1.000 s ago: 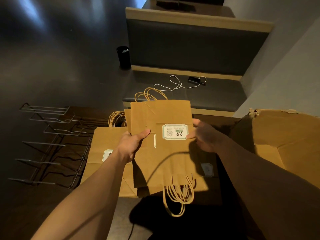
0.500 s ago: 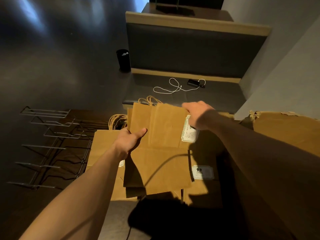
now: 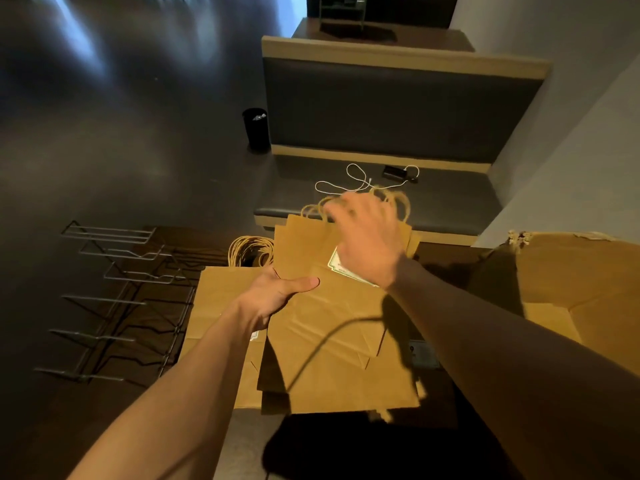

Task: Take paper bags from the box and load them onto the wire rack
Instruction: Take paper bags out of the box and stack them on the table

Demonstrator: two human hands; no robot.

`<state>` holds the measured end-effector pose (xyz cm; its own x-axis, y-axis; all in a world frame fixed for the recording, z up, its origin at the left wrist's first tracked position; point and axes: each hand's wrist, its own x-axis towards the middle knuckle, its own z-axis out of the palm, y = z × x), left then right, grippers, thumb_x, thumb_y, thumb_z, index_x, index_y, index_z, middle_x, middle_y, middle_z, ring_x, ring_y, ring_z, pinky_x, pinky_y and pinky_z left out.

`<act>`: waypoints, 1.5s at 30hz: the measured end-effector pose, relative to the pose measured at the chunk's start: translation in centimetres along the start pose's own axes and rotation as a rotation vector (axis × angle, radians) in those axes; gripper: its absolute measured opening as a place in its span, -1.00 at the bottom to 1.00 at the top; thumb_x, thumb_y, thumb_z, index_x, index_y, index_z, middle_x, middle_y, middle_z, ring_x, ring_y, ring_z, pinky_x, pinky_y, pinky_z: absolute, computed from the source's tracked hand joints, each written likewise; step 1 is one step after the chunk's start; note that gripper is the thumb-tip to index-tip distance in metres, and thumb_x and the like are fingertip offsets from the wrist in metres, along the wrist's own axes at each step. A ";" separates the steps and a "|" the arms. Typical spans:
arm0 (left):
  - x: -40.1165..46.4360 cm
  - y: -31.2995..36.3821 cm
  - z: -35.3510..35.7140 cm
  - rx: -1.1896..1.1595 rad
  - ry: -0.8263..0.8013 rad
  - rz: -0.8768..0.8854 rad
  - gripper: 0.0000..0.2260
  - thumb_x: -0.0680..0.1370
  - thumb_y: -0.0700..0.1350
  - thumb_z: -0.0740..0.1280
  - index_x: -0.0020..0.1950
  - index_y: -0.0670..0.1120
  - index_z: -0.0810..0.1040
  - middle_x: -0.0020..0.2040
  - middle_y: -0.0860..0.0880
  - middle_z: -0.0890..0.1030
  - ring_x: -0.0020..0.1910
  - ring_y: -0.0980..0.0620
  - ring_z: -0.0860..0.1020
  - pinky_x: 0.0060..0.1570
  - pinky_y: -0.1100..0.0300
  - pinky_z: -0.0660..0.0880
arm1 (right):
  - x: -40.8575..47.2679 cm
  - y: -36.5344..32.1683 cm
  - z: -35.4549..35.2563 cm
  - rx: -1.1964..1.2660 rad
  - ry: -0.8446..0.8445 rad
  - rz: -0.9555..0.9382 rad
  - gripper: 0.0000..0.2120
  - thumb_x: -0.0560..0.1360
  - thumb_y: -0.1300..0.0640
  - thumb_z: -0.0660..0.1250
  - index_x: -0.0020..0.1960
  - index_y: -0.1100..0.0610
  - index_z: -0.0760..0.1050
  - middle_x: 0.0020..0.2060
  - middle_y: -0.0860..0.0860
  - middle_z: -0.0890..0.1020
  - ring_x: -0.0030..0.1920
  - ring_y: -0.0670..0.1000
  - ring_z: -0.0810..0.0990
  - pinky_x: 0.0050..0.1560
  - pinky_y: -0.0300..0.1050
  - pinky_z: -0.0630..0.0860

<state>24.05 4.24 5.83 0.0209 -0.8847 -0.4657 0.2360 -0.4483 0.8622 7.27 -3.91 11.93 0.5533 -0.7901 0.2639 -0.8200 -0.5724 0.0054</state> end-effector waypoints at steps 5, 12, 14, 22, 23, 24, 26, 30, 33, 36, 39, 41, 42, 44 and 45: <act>0.3 -0.8 -0.1 -0.167 0.134 -0.001 -0.64 0.45 -0.31 0.47 0.23 -0.25 0.58 0.02 -0.18 0.71 -0.08 -0.11 0.71 -0.22 0.10 0.64 | -1.3 1.9 -0.4 0.986 -0.281 1.171 -0.43 0.55 -0.04 0.33 0.44 0.18 0.24 0.28 0.11 0.43 0.12 0.06 0.42 0.12 -0.08 0.43; 0.6 -0.6 0.9 -0.143 0.122 0.009 -0.62 0.44 -0.33 0.47 0.25 -0.28 0.56 0.00 -0.19 0.71 -0.15 -0.05 0.71 -0.27 0.17 0.62 | -3.3 3.9 0.3 1.142 -0.408 1.147 -0.67 0.55 0.06 0.37 0.22 0.24 0.48 0.04 0.10 0.53 0.02 0.04 0.43 0.13 -0.07 0.39; 0.4 -0.5 0.8 -0.117 0.127 0.016 -0.72 0.47 -0.33 0.45 0.17 -0.30 0.57 -0.11 -0.17 0.72 -0.27 0.03 0.70 -0.33 0.26 0.59 | -3.4 4.4 0.2 1.185 -0.357 1.103 -0.66 0.55 0.14 0.36 0.28 0.25 0.49 0.15 0.12 0.57 0.10 0.10 0.51 0.12 -0.03 0.41; 0.8 -0.7 1.4 -0.120 0.133 0.017 -0.66 0.47 -0.32 0.46 0.23 -0.28 0.58 -0.04 -0.16 0.72 -0.17 -0.04 0.71 -0.27 0.18 0.62 | -2.3 3.9 1.6 1.410 -0.275 1.115 -0.44 0.44 0.24 0.39 0.42 0.16 0.35 0.30 0.13 0.51 0.27 0.21 0.52 0.23 0.11 0.49; 0.8 -0.7 1.5 -0.130 0.134 0.010 -0.67 0.47 -0.31 0.46 0.22 -0.28 0.58 -0.02 -0.17 0.71 -0.17 -0.04 0.71 -0.27 0.17 0.62 | -2.3 4.1 2.1 1.397 -0.273 1.097 -0.44 0.41 0.23 0.43 0.39 0.18 0.39 0.26 0.15 0.55 0.24 0.21 0.55 0.16 0.07 0.52; 0.8 -0.7 1.4 -0.139 0.135 0.008 -0.68 0.47 -0.31 0.46 0.21 -0.27 0.58 -0.02 -0.18 0.71 -0.17 -0.05 0.71 -0.27 0.17 0.62 | -2.3 4.4 2.5 1.404 -0.276 1.103 -0.43 0.37 0.22 0.46 0.36 0.19 0.42 0.24 0.17 0.56 0.22 0.21 0.56 0.18 0.07 0.52; 0.8 -0.8 1.5 -0.155 0.137 -0.002 -0.70 0.47 -0.32 0.45 0.20 -0.27 0.59 -0.08 -0.14 0.72 -0.19 -0.04 0.71 -0.29 0.17 0.62 | -2.5 4.6 2.9 1.427 -0.259 1.128 -0.45 0.34 0.22 0.47 0.31 0.19 0.44 0.23 0.18 0.57 0.21 0.18 0.55 0.26 0.14 0.49; 0.9 -1.0 1.7 -0.150 0.117 -0.001 -0.68 0.47 -0.33 0.45 0.22 -0.27 0.58 -0.09 -0.12 0.73 -0.17 -0.05 0.71 -0.25 0.15 0.63 | -3.0 4.1 1.9 1.528 -0.198 1.134 -0.54 0.45 0.33 0.35 0.34 0.28 0.41 0.22 0.28 0.54 0.17 0.24 0.59 -0.02 0.07 0.57; 1.0 -0.8 1.6 -0.088 0.138 0.026 -0.65 0.45 -0.32 0.48 0.23 -0.27 0.57 -0.11 -0.10 0.73 -0.19 -0.01 0.71 -0.26 0.21 0.61 | -3.1 4.1 2.7 1.564 -0.170 1.074 -0.42 0.46 0.42 0.33 0.45 0.23 0.30 0.29 0.25 0.51 0.24 0.25 0.54 0.24 0.19 0.50; 1.0 -0.9 1.3 -0.110 0.161 0.039 -0.74 0.48 -0.31 0.45 0.16 -0.24 0.58 -0.11 -0.10 0.72 -0.23 0.01 0.71 -0.30 0.23 0.60 | -3.0 3.5 2.5 1.603 -0.099 0.996 -0.44 0.48 0.52 0.26 0.41 0.15 0.36 0.23 0.14 0.59 0.19 0.17 0.58 0.23 0.19 0.52; 0.7 -0.7 0.7 -0.205 0.221 0.027 -0.75 0.53 -0.18 0.44 0.19 -0.18 0.57 0.02 -0.14 0.70 -0.09 -0.04 0.70 -0.12 0.09 0.63 | -3.4 4.0 2.4 1.732 -0.117 0.927 -0.40 0.48 0.55 0.20 0.41 0.11 0.36 0.18 0.17 0.60 0.18 0.24 0.59 0.14 0.20 0.58; 0.7 -0.1 -1.1 -0.283 0.322 0.098 -0.72 0.56 -0.15 0.41 0.25 -0.19 0.57 0.08 -0.13 0.69 -0.01 -0.06 0.68 0.01 0.02 0.60 | -3.8 4.9 2.2 1.770 -0.107 0.952 -0.49 0.49 0.54 0.17 0.34 0.15 0.36 0.09 0.16 0.61 0.07 0.23 0.61 -0.09 0.05 0.65; 0.7 0.5 -2.3 -0.315 0.383 0.139 -0.71 0.57 -0.14 0.40 0.26 -0.19 0.56 0.10 -0.14 0.68 0.02 -0.08 0.68 0.03 -0.01 0.60 | -4.2 5.2 2.1 1.726 -0.101 1.004 -0.52 0.50 0.53 0.16 0.33 0.16 0.36 0.04 0.13 0.60 -0.01 0.17 0.62 -0.24 -0.09 0.65; 0.4 1.2 -5.1 -0.350 0.446 0.188 -0.67 0.57 -0.09 0.40 0.30 -0.16 0.54 0.15 -0.14 0.67 0.10 -0.14 0.66 0.09 -0.10 0.59 | -4.8 5.2 2.8 1.533 -0.080 1.096 -0.54 0.50 0.51 0.20 0.35 0.24 0.34 -0.04 0.07 0.56 -0.08 0.08 0.59 -0.40 -0.28 0.56; 0.4 1.2 -6.3 -0.360 0.450 0.204 -0.66 0.57 -0.06 0.38 0.32 -0.12 0.53 0.17 -0.12 0.67 0.13 -0.14 0.65 0.13 -0.13 0.57 | -5.3 5.2 3.6 1.483 -0.054 1.136 -0.53 0.48 0.50 0.22 0.36 0.27 0.35 -0.07 0.05 0.55 -0.04 0.09 0.58 -0.35 -0.27 0.56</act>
<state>30.46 4.17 5.47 0.4904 -0.7719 -0.4047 0.4962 -0.1344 0.8577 0.64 -3.48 7.10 -0.0683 -0.8701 -0.4881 0.0099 0.4886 -0.8725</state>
